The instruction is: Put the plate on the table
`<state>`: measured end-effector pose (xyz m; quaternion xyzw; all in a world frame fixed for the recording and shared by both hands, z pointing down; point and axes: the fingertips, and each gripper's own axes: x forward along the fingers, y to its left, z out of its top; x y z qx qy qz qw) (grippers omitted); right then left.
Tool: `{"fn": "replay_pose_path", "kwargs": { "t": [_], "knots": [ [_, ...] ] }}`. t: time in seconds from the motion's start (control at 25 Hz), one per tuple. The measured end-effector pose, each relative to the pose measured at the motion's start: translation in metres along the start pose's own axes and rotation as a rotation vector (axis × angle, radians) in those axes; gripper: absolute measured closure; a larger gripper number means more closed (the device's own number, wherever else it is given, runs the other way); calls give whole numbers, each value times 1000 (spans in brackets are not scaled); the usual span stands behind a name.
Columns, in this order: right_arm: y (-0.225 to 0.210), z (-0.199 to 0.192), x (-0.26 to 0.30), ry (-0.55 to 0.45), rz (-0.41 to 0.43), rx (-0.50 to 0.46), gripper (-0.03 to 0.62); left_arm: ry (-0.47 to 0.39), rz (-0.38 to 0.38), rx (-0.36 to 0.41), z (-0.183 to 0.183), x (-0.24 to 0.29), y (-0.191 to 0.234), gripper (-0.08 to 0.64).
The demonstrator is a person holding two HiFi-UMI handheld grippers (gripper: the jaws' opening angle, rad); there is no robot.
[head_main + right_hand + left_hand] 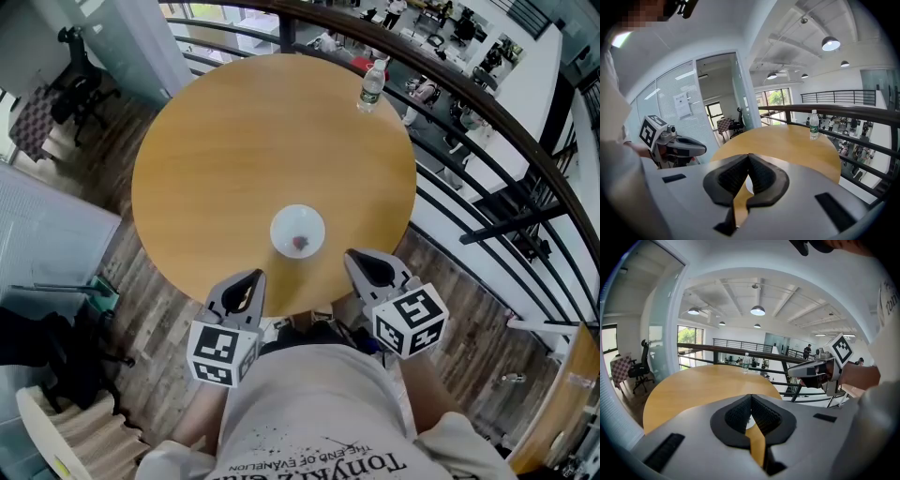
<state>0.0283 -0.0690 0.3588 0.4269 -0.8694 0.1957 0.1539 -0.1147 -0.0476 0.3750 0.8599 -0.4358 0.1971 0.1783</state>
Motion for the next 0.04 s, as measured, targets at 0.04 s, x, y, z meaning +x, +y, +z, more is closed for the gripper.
{"fn": "replay_pose_path", "kwargs": {
  "t": [0.04],
  "knots": [
    [0, 0, 0, 1, -1, 2, 568, 0, 1, 0, 0, -1, 1, 535]
  ]
}}
